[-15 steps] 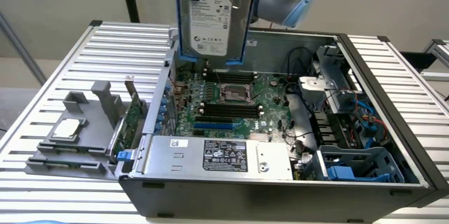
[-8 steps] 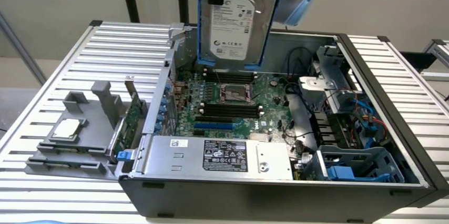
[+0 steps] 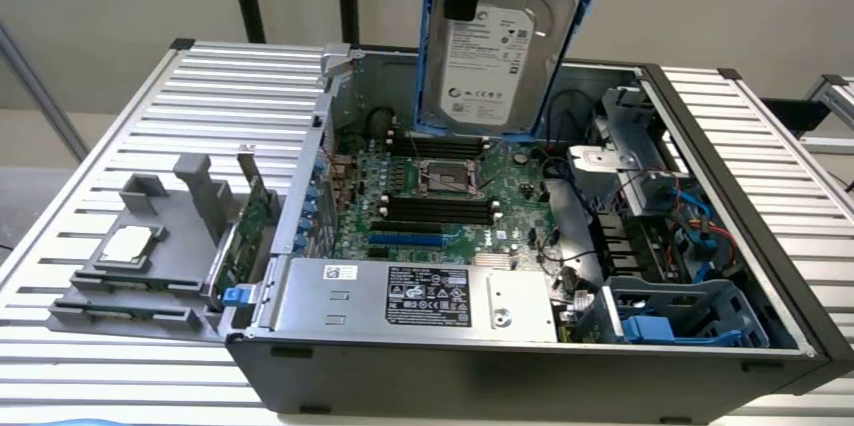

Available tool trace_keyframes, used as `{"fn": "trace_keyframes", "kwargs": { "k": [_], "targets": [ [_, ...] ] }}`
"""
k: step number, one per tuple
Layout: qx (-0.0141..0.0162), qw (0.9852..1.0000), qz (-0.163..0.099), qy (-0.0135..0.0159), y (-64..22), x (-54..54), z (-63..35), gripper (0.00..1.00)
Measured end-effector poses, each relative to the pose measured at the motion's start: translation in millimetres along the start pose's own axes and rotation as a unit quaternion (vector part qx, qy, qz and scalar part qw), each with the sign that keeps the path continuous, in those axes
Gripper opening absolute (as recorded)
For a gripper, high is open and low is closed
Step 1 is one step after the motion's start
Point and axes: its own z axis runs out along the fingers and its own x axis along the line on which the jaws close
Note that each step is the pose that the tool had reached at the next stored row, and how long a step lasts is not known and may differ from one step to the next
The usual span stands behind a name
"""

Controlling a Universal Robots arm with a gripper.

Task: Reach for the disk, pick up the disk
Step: 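Pick up the disk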

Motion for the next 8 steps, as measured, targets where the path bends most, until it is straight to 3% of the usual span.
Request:
{"fn": "trace_keyframes", "kwargs": {
  "k": [8],
  "targets": [
    [0.0, 1.0, 0.0, 0.0, -23.8, 17.3, -1.2, 0.33]
  ]
}}
